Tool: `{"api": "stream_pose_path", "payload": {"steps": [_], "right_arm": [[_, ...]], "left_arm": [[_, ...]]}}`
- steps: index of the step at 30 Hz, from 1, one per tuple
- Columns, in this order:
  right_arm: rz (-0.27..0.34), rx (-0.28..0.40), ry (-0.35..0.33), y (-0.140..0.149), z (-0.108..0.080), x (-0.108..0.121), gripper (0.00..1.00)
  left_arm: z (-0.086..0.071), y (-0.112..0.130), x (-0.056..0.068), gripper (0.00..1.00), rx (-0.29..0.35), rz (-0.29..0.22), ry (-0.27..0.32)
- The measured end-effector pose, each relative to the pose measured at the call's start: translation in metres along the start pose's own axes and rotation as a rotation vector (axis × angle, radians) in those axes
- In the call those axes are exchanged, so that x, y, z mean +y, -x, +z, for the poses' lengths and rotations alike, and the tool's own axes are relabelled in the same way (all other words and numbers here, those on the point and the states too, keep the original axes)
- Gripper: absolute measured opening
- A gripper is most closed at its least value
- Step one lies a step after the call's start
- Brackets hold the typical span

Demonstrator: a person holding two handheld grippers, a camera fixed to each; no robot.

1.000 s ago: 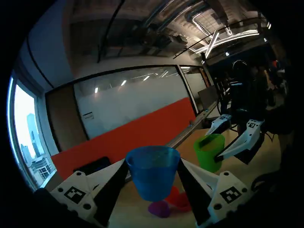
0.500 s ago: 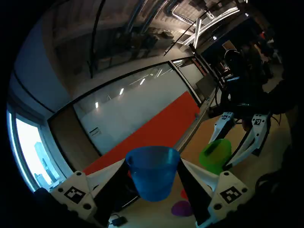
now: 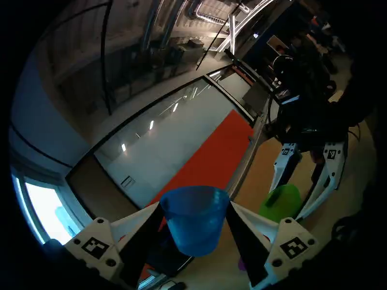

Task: Pour water

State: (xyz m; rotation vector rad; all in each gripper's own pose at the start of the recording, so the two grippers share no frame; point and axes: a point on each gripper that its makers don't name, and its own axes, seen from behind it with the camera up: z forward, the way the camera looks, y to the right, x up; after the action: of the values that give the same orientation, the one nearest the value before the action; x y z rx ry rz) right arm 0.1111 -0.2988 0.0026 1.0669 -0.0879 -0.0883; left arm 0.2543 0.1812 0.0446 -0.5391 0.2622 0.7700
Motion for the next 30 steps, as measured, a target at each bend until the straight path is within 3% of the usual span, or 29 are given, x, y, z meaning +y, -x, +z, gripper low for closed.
{"api": "stream_pose_path", "payload": {"steps": [12,24,30], "right_arm": [[0.001,-0.006,-0.017,0.004,0.009,-0.002,0.91],[0.001,-0.016,-0.028,0.008,0.011,-0.003,0.91],[-0.001,-0.016,-0.030,0.008,0.010,-0.003,0.91]], "left_arm": [[0.008,-0.005,-0.002,0.87,0.020,0.126,0.010],[0.014,-0.015,-0.003,0.87,0.028,0.288,-0.005],[0.013,-0.022,-0.005,0.87,0.035,0.330,-0.011]]}}
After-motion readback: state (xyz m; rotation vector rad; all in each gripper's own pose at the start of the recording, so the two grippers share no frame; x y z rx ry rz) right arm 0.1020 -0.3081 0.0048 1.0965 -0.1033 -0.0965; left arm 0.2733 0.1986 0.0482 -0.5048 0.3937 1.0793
